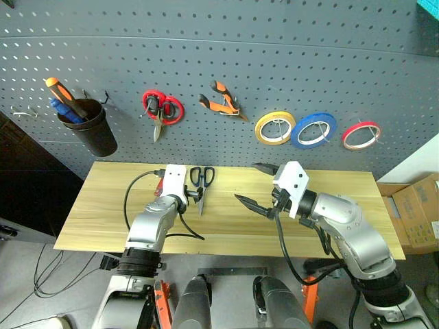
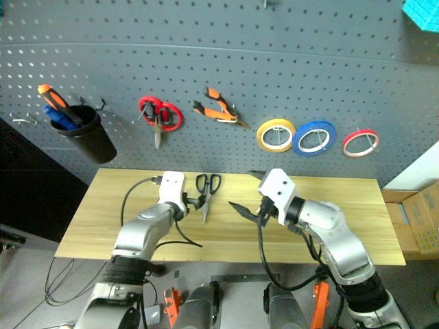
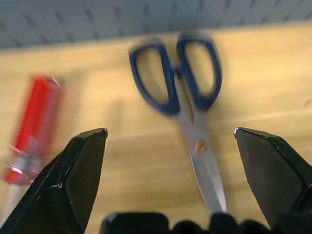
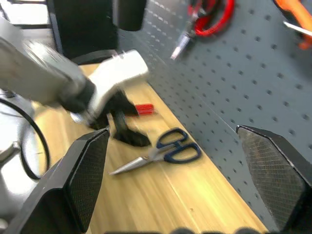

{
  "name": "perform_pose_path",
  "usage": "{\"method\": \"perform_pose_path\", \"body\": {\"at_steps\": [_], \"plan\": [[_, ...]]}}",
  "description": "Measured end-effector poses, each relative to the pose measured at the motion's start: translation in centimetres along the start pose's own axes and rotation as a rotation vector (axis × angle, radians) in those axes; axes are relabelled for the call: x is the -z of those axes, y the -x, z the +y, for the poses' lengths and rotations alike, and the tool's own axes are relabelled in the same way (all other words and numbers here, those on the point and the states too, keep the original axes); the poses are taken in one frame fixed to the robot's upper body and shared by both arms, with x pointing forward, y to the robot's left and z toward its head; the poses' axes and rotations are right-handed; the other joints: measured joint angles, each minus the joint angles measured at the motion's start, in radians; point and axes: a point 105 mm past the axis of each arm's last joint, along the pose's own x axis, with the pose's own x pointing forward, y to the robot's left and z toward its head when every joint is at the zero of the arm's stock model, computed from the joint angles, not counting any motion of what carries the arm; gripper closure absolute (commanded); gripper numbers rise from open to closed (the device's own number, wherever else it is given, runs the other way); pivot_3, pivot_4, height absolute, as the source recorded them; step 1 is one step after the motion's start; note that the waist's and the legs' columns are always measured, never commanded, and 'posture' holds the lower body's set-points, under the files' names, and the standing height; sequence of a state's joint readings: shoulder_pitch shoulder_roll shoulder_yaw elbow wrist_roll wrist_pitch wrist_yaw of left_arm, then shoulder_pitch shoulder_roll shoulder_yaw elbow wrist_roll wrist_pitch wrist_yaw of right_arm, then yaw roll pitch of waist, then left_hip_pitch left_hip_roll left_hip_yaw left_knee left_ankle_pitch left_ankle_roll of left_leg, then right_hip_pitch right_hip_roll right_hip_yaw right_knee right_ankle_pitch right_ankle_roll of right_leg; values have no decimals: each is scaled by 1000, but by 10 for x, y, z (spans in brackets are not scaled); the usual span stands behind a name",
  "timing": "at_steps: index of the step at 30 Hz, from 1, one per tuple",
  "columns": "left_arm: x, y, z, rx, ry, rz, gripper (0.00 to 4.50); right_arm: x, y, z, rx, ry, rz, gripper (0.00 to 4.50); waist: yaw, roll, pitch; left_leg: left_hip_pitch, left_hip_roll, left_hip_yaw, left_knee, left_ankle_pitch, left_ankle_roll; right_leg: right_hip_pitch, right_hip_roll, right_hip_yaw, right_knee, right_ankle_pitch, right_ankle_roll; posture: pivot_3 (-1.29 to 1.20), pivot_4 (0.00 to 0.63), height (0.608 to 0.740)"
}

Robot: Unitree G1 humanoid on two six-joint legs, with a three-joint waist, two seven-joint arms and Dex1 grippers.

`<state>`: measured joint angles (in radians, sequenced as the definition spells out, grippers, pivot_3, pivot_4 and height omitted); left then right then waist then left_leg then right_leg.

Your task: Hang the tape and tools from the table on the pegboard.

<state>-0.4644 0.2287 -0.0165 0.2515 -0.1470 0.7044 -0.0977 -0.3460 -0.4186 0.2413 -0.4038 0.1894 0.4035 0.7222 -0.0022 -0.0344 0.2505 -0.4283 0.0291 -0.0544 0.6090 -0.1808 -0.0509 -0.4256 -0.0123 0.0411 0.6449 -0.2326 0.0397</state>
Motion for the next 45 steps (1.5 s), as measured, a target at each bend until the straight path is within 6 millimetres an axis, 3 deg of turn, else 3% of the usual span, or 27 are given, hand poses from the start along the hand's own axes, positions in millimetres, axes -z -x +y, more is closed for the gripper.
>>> {"method": "perform_pose_path", "body": {"at_steps": [3, 10, 27, 30, 40, 45], "plan": [[0, -10, -11, 18, 11, 18, 0, 1, -5, 7, -71, 20, -5, 48, 0, -1, 6, -1, 0, 0, 0, 0, 0, 0, 0, 0, 0, -1, 2, 11, 287, 740], [-1, -22, -28, 28, -11, 56, 0, 26, 1, 13, -144, 61, 50, 48, -2, -2, 19, -2, 0, 0, 0, -2, -3, 0, 0, 0, 0, -2, 3, -3, 304, 740], [1, -21, -8, -131, -45, 110, 0, 35, 2, 5, -169, 83, 64, 48, -30, -2, 32, 0, 0, 0, 2, -2, -4, 0, 0, 0, 2, -1, 4, -20, 316, 740], [1, -21, -8, -130, -40, 110, 568, 34, 2, 5, -170, 87, 60, 0, -30, -2, 32, 0, 0, 0, 2, -2, -4, 0, 0, 1, 2, -1, 4, -21, 311, 740], [2, -20, -6, -138, -24, 105, 3838, 34, 6, -2, -149, 101, 65, 0, -30, -2, 32, 0, 0, 0, 2, -2, -4, 0, 0, 1, 2, -1, 4, -14, 290, 740], [2, -19, -6, -139, -21, 99, 3872, 32, 5, -4, -147, 107, 62, 0, -29, -2, 32, 0, 0, 0, 2, -2, -4, 0, 0, 0, 3, -1, 4, -2, 264, 740]]}}
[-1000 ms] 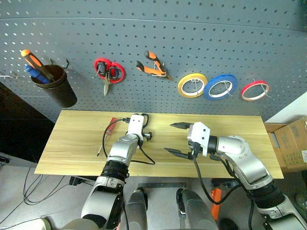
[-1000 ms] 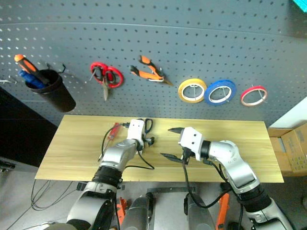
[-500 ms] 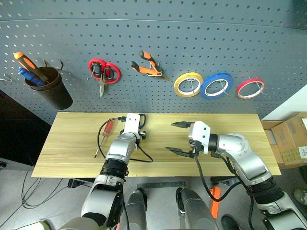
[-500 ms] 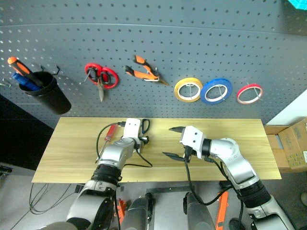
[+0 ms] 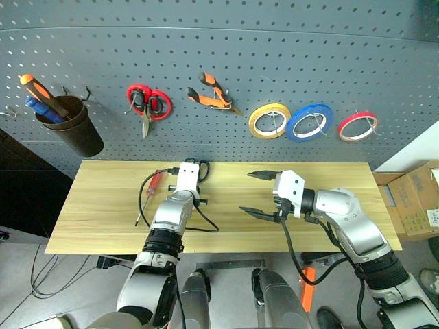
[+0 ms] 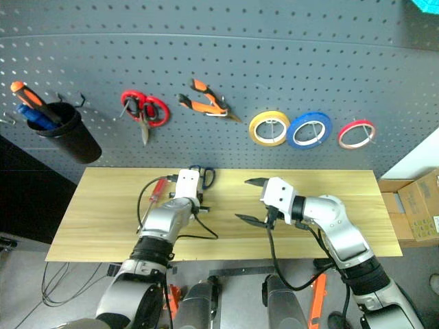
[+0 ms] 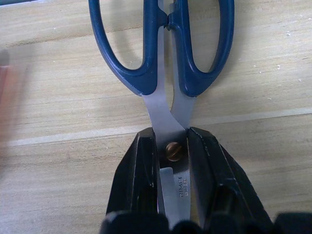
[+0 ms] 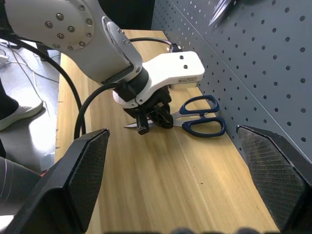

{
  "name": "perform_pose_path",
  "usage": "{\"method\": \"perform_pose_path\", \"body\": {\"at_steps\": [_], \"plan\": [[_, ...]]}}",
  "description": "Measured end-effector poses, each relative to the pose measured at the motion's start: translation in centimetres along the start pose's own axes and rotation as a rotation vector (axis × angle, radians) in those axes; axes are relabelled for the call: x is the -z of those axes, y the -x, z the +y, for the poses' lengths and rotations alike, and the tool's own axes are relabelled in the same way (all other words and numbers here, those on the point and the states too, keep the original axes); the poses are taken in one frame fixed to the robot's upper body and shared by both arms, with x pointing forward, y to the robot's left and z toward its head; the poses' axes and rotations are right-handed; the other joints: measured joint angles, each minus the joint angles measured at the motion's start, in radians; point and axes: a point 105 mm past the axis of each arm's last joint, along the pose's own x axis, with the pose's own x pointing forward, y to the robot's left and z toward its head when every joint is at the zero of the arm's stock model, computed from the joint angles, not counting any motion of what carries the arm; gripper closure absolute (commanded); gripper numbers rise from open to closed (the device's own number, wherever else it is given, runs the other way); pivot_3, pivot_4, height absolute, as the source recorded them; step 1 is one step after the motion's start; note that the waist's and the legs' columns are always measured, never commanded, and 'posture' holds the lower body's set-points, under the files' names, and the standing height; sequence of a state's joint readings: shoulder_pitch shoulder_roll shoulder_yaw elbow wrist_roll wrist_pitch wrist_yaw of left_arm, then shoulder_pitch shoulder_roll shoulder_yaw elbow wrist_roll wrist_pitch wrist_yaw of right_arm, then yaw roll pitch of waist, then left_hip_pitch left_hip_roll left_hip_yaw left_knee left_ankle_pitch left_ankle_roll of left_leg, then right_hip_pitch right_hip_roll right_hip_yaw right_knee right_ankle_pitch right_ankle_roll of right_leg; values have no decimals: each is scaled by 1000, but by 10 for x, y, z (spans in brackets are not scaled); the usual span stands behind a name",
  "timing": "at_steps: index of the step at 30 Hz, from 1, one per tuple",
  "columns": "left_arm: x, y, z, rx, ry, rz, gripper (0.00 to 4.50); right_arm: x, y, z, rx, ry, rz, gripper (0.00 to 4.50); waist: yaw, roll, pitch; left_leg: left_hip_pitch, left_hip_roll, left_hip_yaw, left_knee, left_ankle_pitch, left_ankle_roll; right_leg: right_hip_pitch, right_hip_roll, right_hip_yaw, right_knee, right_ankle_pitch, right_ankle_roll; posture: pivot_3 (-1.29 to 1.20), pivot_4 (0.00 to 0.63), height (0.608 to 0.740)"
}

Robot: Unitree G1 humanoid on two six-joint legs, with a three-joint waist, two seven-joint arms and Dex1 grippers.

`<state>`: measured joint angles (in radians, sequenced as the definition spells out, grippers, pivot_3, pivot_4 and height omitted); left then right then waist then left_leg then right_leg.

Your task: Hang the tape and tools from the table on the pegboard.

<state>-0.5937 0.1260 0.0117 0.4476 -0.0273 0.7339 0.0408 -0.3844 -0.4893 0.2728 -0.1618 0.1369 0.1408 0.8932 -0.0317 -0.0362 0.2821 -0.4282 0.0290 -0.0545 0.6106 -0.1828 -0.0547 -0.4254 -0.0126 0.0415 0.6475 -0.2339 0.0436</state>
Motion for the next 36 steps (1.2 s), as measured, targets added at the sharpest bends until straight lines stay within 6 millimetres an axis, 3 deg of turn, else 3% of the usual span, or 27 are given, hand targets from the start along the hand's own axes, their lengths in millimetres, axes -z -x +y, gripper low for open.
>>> {"method": "perform_pose_path", "body": {"at_steps": [9, 17, 19, 26, 36], "plan": [[9, 10, 3, 22, -2, 1, 3874, -2, -1, -3, 26, -1, -9, 0, 1, 0, -1, 0, 0, 0, 0, 1, -5, 0, 0, 0, 0, 0, 0, 28, 227, 740], [6, 48, 11, 44, -66, -151, 3874, -19, -5, -8, 110, -23, -72, 0, 7, 0, -2, 0, -1, -1, 0, 3, -12, 0, -2, -1, 1, 1, 0, 68, 218, 740], [1, 61, 11, 52, -71, -219, 3874, -25, -5, -11, 144, -60, -95, 0, 10, -1, -2, -1, -1, -1, 0, 3, -12, 0, -3, -1, 1, 2, 1, 79, 210, 740], [-47, 106, 14, 68, -97, -518, 3874, -40, -1, -14, 203, -121, -146, 0, 35, -1, -5, -1, -1, -1, 1, 4, -12, 1, -3, -1, 0, 2, 2, 107, 193, 740], [-19, 116, 23, 37, -89, -499, 3874, -42, 2, -22, 249, -130, -153, 0, 41, -1, -5, -1, -1, -1, 2, 4, -12, 1, -3, -1, 1, 3, 2, 105, 192, 740]]}}
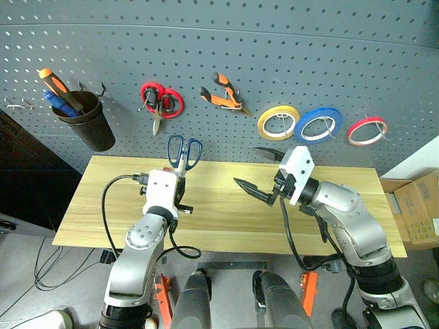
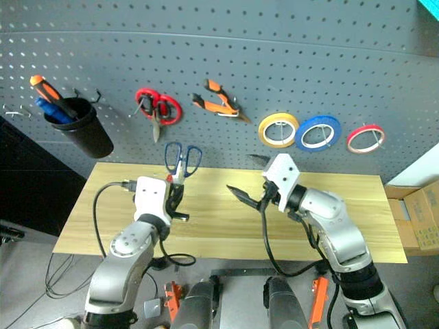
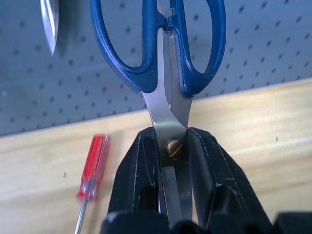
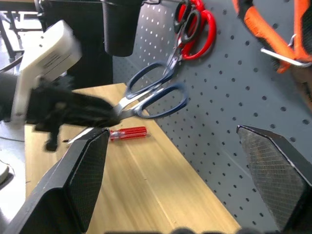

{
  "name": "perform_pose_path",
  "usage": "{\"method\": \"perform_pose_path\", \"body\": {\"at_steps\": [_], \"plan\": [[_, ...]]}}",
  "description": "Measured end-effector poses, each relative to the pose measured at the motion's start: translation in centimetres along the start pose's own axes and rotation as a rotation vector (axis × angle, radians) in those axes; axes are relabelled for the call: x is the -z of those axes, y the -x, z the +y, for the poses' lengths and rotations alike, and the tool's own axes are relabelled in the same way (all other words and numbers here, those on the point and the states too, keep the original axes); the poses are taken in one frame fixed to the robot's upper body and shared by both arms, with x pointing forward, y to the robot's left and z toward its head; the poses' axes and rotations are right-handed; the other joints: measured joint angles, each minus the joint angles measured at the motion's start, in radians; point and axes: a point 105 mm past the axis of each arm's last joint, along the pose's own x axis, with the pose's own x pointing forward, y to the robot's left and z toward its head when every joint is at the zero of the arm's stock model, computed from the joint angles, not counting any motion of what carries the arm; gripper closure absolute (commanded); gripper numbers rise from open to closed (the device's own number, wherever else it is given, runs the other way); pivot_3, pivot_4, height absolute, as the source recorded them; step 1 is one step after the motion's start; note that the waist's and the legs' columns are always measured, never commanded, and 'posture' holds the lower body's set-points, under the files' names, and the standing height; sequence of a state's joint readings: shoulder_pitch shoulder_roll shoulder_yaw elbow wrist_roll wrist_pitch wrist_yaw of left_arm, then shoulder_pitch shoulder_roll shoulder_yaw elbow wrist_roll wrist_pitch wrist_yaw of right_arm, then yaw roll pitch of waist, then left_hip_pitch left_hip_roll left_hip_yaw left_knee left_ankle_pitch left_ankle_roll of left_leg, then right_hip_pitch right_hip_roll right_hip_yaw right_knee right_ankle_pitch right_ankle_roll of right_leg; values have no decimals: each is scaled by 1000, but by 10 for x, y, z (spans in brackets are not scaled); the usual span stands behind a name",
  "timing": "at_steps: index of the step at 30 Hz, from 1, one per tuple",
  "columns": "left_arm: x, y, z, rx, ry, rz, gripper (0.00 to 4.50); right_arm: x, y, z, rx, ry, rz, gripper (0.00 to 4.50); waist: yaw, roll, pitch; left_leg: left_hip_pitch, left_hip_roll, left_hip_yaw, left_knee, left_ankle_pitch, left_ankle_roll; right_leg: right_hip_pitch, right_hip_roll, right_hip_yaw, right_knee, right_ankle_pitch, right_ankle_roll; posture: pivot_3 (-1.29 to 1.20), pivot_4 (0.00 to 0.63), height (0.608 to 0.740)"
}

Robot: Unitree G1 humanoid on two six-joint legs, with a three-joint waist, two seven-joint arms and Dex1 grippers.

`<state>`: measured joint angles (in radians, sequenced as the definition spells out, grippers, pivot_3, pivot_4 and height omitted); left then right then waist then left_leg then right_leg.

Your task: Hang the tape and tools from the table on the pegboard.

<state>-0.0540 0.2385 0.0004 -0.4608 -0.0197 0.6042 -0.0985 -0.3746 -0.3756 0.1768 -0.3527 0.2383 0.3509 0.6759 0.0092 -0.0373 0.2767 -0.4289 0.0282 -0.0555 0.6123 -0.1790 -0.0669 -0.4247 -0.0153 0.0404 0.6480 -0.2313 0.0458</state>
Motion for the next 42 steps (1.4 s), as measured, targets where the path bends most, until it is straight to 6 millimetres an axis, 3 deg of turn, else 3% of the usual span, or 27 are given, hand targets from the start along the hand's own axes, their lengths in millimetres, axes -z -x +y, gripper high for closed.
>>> {"method": "perform_pose_path", "body": {"at_steps": [6, 12, 17, 24, 36, 42], "plan": [[-14, 13, 3, -1, -37, -75, 3874, -1, 1, -1, 0, 0, -9, 0, 1, 0, 0, 0, 0, 0, 1, 0, 0, 1, 0, 0, 0, 1, -1, 112, 195, 740], [-43, 23, -1, 5, -45, -216, 3874, -8, 3, -7, 38, 10, -49, 0, 10, 0, -2, 0, 0, 0, 2, 0, 0, 1, 0, 0, 0, 3, -4, 132, 188, 740], [-37, 28, 1, -45, -30, -211, 3874, -14, 3, -10, 60, 29, -83, 0, 12, 0, -7, 0, 0, 1, 2, 0, 0, 1, 0, 0, 1, 3, -4, 159, 182, 740], [-48, 38, 19, -178, -8, -273, 3874, -20, 1, -12, 59, 52, -117, 0, 17, -2, -25, 2, 0, 0, 3, 0, 0, 3, 0, 0, 1, 3, -4, 186, 163, 740], [-61, 27, 18, -175, 7, -337, 3874, -18, -4, -21, 68, 67, -124, 0, 22, -3, -52, 6, 0, 1, 3, 1, 2, 6, 1, 1, 1, 3, -2, 177, 158, 740], [-56, 19, 21, -166, 3, -326, 3874, -19, -3, -22, 68, 75, -124, 0, 21, -3, -52, 10, 1, 2, 3, 1, 2, 10, 2, 1, 1, 3, -2, 161, 168, 740]]}}
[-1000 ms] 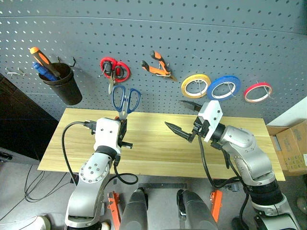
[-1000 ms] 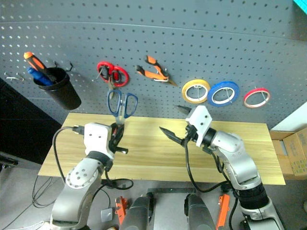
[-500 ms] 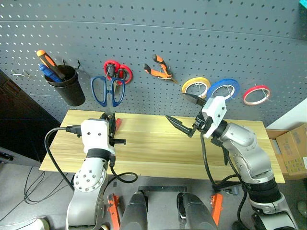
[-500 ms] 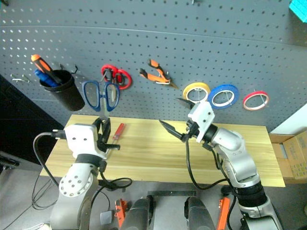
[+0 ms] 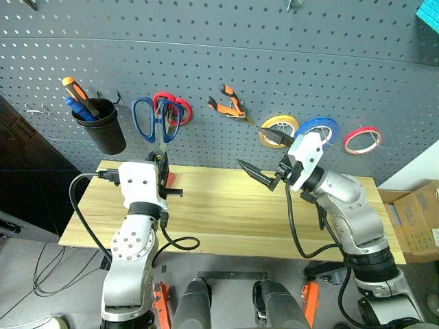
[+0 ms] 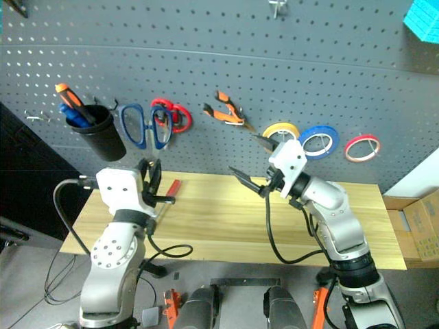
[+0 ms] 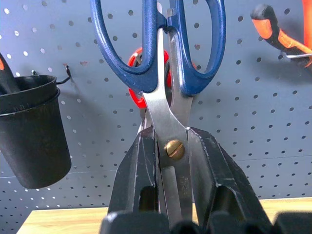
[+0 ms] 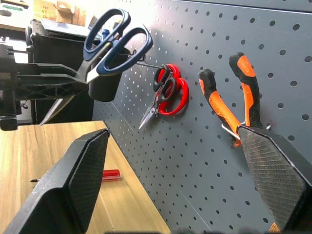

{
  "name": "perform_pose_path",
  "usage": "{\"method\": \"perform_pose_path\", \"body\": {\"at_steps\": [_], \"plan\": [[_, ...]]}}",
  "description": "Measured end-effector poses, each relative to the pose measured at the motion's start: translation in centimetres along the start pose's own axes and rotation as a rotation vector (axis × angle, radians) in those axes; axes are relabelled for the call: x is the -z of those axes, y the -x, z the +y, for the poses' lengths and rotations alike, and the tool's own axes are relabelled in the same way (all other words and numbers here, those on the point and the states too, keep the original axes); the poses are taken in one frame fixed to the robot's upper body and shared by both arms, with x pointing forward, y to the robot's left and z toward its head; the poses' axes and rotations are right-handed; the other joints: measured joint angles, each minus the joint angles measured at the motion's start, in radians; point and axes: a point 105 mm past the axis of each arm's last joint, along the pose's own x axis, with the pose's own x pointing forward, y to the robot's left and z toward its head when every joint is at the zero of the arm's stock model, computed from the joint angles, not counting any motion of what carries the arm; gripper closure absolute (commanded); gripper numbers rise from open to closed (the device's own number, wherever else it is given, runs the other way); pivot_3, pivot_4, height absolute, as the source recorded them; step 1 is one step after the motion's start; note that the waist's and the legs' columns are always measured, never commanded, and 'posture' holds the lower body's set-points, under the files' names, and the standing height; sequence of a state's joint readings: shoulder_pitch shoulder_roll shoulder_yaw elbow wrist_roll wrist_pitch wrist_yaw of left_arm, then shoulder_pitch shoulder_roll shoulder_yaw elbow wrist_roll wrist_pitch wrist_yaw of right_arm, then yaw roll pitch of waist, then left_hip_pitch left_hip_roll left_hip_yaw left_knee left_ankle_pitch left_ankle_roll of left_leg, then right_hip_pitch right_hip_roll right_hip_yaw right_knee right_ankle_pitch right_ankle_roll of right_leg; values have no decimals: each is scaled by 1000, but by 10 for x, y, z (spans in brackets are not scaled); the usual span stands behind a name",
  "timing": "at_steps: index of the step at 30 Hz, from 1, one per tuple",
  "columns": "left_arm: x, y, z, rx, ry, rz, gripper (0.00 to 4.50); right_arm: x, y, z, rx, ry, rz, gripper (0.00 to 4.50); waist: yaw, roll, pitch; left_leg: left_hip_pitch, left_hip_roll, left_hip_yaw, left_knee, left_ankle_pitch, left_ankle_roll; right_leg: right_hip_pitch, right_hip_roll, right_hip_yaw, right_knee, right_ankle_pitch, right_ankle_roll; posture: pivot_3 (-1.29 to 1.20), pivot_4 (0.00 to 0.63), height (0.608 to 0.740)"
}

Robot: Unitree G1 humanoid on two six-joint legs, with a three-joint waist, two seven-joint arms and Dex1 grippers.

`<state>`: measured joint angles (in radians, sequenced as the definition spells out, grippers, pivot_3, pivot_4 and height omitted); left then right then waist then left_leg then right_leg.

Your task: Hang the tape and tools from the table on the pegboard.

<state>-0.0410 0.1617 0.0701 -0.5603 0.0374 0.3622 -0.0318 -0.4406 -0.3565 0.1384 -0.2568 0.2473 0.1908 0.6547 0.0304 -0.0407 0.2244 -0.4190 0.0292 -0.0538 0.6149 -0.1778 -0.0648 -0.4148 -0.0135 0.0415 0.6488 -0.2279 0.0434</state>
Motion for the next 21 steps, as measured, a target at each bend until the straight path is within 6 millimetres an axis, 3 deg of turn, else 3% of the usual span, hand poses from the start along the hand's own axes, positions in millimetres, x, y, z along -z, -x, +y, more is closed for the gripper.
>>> {"method": "perform_pose_path", "body": {"at_steps": [21], "plan": [[12, -23, 0, 25, 22, 8, 3874, 4, 10, -6, 44, 7, 37, 0, -5, 0, 0, 2, 0, 0, 0, 0, 0, 2, 0, 0, -1, 0, 0, 125, 186, 740]]}}
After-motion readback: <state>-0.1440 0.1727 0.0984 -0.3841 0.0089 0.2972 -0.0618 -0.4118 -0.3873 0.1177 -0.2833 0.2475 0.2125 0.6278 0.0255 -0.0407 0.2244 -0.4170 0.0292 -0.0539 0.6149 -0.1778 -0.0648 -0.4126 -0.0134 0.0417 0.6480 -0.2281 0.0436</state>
